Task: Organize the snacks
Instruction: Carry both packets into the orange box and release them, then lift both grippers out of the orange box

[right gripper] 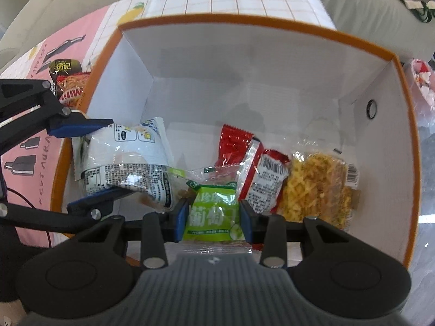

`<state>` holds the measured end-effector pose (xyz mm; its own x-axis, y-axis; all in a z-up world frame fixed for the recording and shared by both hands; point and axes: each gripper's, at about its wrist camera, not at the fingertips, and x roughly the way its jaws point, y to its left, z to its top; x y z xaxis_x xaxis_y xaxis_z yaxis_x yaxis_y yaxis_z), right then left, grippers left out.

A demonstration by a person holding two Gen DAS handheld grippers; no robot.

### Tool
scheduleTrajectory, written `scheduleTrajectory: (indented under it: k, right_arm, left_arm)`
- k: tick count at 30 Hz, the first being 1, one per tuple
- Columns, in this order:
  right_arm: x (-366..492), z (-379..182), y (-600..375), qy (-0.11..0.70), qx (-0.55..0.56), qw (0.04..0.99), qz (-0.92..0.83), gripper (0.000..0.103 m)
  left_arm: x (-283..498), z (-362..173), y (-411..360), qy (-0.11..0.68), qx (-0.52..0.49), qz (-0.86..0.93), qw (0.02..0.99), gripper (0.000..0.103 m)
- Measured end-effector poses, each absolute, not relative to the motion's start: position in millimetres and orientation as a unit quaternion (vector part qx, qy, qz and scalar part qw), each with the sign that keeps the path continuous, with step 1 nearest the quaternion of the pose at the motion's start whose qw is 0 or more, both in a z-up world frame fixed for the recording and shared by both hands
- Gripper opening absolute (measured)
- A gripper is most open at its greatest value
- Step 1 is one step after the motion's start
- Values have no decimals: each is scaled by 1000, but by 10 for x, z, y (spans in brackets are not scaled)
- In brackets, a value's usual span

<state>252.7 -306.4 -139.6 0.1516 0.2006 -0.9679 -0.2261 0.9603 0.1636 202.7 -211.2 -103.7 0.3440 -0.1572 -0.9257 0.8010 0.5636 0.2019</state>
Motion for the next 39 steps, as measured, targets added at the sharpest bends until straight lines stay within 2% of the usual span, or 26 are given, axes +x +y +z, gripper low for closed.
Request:
scheduleTrajectory:
  k: [4, 6, 13, 21, 32, 39]
  right_arm:
    - [2562, -1486, -3070, 648, -1, 749, 135, 39]
    - [2566, -1491, -3068, 650, 2, 748, 136, 42]
    - [2523, -1334, -3012, 638, -12, 757, 144, 48]
    - [2436, -932, -3060, 596, -15, 794, 117, 60]
    - [2037, -523, -3119, 502, 50, 863, 36, 64]
    - [1694, -300, -2821, 417, 57, 907, 24, 71]
  left_arm:
    - [2048, -1081, -2152, 479, 343, -321, 741, 64]
    - [2032, -1081, -2142, 477, 348, -322, 740, 70]
    - [1918, -977, -2158, 443, 373, -319, 750, 78]
    - [1770, -691, -2060, 411, 365, -317, 773, 81]
    - [1669, -112, -1593, 379, 221, -277, 855, 81]
    - [1559, 107, -1189, 367, 137, -227, 892, 81]
